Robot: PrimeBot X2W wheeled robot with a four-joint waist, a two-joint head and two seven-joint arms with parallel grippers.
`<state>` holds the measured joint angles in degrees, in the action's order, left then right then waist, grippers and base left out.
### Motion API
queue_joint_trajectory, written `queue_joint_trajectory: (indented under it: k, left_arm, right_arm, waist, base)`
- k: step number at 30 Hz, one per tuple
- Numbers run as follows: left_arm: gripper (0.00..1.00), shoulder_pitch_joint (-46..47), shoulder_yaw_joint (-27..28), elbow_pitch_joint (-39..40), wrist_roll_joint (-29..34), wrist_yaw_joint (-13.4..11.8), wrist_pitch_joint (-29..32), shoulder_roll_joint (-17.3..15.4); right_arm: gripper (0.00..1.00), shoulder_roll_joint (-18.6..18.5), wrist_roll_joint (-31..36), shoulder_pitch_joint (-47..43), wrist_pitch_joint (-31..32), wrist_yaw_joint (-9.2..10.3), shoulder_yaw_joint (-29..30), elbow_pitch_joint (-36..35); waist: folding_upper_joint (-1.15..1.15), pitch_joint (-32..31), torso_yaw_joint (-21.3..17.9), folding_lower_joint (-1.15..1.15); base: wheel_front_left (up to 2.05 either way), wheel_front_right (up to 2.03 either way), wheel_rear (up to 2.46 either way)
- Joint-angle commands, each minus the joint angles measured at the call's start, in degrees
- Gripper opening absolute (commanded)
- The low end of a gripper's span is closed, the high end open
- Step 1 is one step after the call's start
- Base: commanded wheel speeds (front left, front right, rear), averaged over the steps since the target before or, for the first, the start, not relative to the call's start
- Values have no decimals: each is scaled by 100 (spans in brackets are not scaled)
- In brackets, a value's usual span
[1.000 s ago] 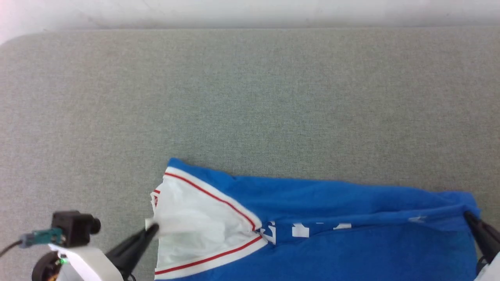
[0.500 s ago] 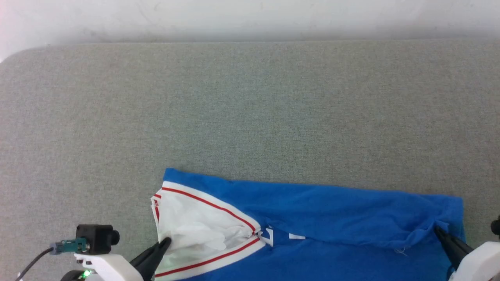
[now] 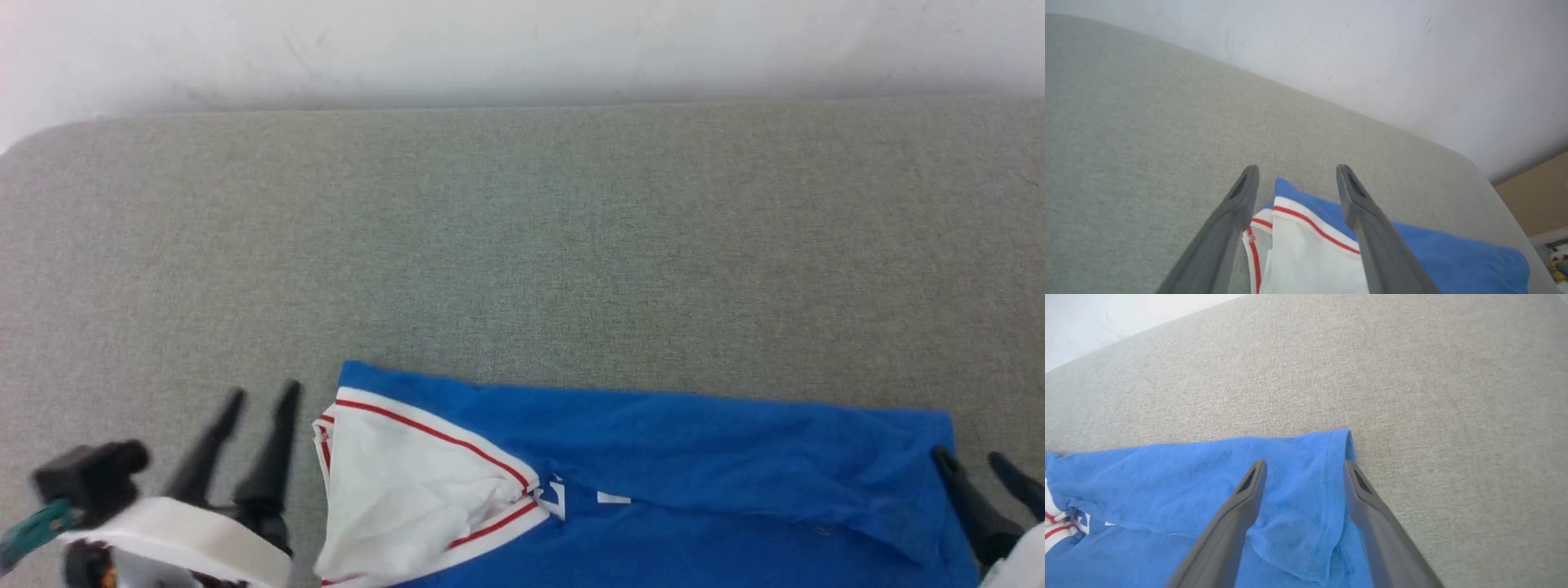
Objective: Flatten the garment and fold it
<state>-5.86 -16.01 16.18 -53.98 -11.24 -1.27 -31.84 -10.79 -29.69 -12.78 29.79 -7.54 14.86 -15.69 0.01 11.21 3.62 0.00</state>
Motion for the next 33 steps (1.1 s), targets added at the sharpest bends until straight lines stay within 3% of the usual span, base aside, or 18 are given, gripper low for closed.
queue_joint_trajectory:
  k: [1,5,9,25,26,27,33]
  left_arm:
    - [100,-68,137,97,232,-134,-292,44]
    - [100,-212,363,371,969,-576,-1057,132]
    - [100,-367,315,550,1450,-778,-1236,210]
    - [100,5,58,596,1612,-697,-1170,250]
    - [100,47,46,573,1605,-678,-1171,261]
    - [100,83,35,548,1601,-661,-1172,269]
    - [100,205,8,438,1561,-603,-1177,304]
  right_arm:
    - [100,30,69,-58,-14,5,96,-60]
    - [100,205,338,-108,-6,5,324,-36]
    - [100,371,554,-153,38,5,384,141]
    - [100,442,998,470,109,5,345,832]
    - [43,457,969,482,202,5,355,860]
    - [3,475,944,490,299,5,381,871]
    - [0,522,887,501,639,5,506,594]
  waist:
    - [-1,-8,7,0]
    - [-1,-16,56,0]
    - [-1,-11,165,0]
    - [-1,902,336,0]
    - [-1,923,339,0]
    - [-1,933,341,0]
    - [-1,846,319,0]
  base:
    - [0,0,0]
    - [0,0,0]
    - [0,0,0]
    - [0,0,0]
    - [0,0,0]
    - [0,0,0]
    - [0,0,0]
